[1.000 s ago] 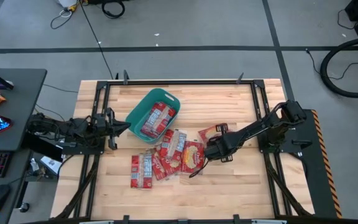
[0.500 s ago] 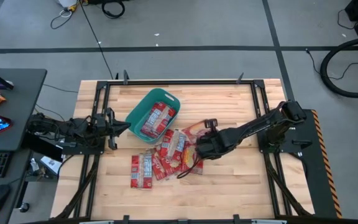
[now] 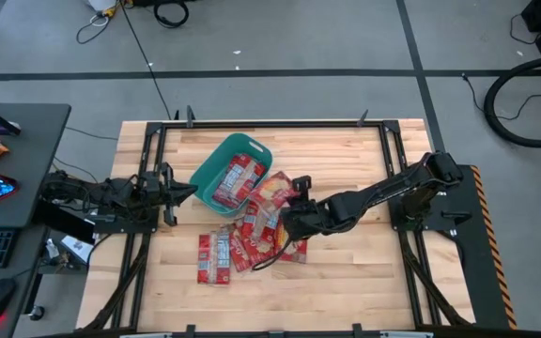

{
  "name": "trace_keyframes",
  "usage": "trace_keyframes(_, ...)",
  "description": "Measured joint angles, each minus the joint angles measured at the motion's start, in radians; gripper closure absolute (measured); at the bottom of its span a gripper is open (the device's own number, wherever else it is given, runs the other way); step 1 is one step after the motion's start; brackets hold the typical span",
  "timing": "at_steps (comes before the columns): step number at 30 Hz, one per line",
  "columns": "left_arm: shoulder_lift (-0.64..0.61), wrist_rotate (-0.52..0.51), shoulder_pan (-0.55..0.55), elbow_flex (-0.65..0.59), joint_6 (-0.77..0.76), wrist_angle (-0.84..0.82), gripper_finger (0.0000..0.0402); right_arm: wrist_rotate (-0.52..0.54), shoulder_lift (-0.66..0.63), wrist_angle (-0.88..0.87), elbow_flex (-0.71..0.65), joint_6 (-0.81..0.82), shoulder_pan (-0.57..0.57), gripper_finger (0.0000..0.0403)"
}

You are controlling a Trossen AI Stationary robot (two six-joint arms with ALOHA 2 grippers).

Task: Sort popcorn bags into baskets
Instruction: Put the red popcorn bag into the blue bin

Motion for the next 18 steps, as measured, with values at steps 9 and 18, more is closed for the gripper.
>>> trace_keyframes(9,0.000,0.000,0.000,0.000,-0.001,0.000,0.0383,0.013,0.010,0.426,0.001,-0.262,-0.044,0.0401)
trace_keyframes(18,0.000,0.000,0.000,0.000,0.000,0.001,0.0383,-0.140,0.143,0.809,0.001,-0.422,-0.140,0.0397)
